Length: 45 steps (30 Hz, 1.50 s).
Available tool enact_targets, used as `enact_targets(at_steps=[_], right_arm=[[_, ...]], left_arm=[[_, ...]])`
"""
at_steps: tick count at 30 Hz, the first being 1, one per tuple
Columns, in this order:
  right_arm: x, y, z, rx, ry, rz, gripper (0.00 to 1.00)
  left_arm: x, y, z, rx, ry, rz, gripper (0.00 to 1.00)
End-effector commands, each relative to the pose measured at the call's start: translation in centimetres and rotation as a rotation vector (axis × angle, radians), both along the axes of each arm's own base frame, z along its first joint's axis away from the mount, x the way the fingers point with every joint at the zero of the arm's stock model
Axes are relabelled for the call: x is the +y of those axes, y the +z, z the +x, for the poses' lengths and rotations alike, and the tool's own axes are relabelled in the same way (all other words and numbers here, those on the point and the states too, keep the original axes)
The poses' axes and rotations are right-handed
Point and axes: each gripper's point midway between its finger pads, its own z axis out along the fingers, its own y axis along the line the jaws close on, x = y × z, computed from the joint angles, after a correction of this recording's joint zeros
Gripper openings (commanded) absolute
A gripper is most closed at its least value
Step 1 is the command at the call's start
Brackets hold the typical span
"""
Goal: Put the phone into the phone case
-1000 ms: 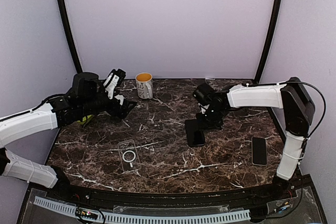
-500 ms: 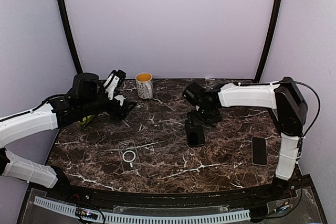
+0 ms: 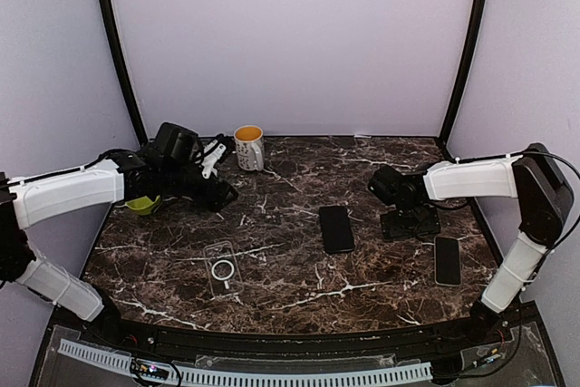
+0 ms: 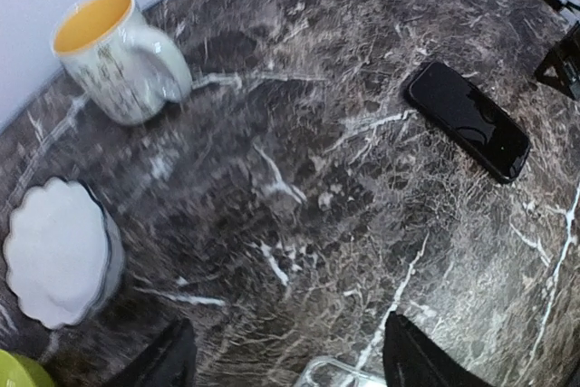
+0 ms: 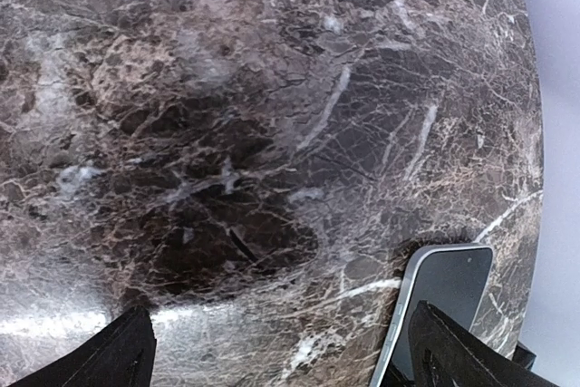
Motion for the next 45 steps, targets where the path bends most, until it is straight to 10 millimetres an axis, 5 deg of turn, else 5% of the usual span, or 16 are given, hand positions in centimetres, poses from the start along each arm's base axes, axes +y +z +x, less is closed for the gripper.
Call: enact_targets(at_steps=[1,4,10,21,23,25,31,33,37,41,45], right_arm=[[1.2,0.3,1.3,-0.051,0.018,0.05,0.99],[1.7,0.2,1.8,-0.047,0.049,0.052,0.99],[2.5,0.0,2.2,-0.061,0.081,0.088,0.99],[2.2,-0.8,2.1,-0.052,0.124,0.069,0.99],[2.6,-0.7,2.3,-0.053,0.137,0.086,0.98],[2.9,-0.6,2.5,-0.056,0.144,0.1,0.98],[3.1,0.3,2.6,-0.071,0.148,0.117,0.99],[3.2,0.7,2.7,-0.074,0.15,0.117,0.99],[3.9,1.8,3.2,-0.087,0.157,0.137,0.99],[6.2,4.1,3.7,-0.127,0.221,0.211,0.98],[11.4,8.5,3.9,-0.209,0.39,0.328,0.99]], left_arm=[[1.5,-8.0,-4.4,0.447,0.018,0.047,0.65],[2.9,-10.9,-5.3,0.558,0.08,0.07,0.64],[6.4,-12.9,-3.7,0.585,0.152,0.171,0.76],[6.0,-16.9,-6.5,0.789,0.042,0.214,0.62],[6.6,-17.6,-6.4,0.791,0.061,0.252,0.57],[6.4,-18.1,-6.7,0.823,0.052,0.255,0.37],[5.2,-18.2,-7.9,0.818,-0.028,0.279,0.03],[4.9,-18.1,-8.0,0.783,-0.049,0.303,0.0],[4.5,-15.8,-6.3,0.608,-0.053,0.35,0.0],[3.3,-10.1,-3.2,0.323,-0.047,0.326,0.0],[0.8,-3.1,-2.8,0.045,-0.121,0.262,0.0]])
